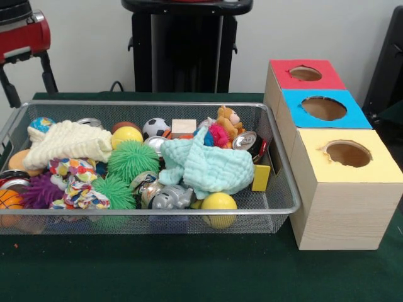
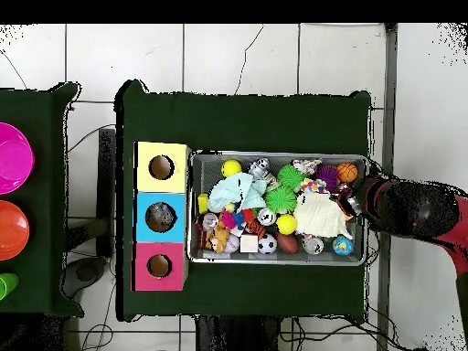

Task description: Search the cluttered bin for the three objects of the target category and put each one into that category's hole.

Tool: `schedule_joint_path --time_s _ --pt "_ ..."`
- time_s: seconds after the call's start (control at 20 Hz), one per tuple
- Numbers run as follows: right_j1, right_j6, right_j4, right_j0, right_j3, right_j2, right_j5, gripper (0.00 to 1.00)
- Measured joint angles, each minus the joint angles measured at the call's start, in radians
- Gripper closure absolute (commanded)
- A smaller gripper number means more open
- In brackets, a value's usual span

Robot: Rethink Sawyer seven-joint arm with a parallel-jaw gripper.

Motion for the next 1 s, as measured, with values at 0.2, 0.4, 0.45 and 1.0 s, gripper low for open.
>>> schedule_joint_path --time_s 0.2,0.4,0.45,1.0 --pt "-0.012 0.0 -0.014 0.0 0.025 0.016 -0.002 0.0" --pt "-0.018 0.0 -0.027 0.0 0.055 0.038 -0.017 0.0" --pt "-0.018 0.0 -0.034 0.0 0.068 0.043 -0.031 0.0" --pt "0.031 0.0 -0.098 -0.01 0.122 0.062 -0.153 0.0"
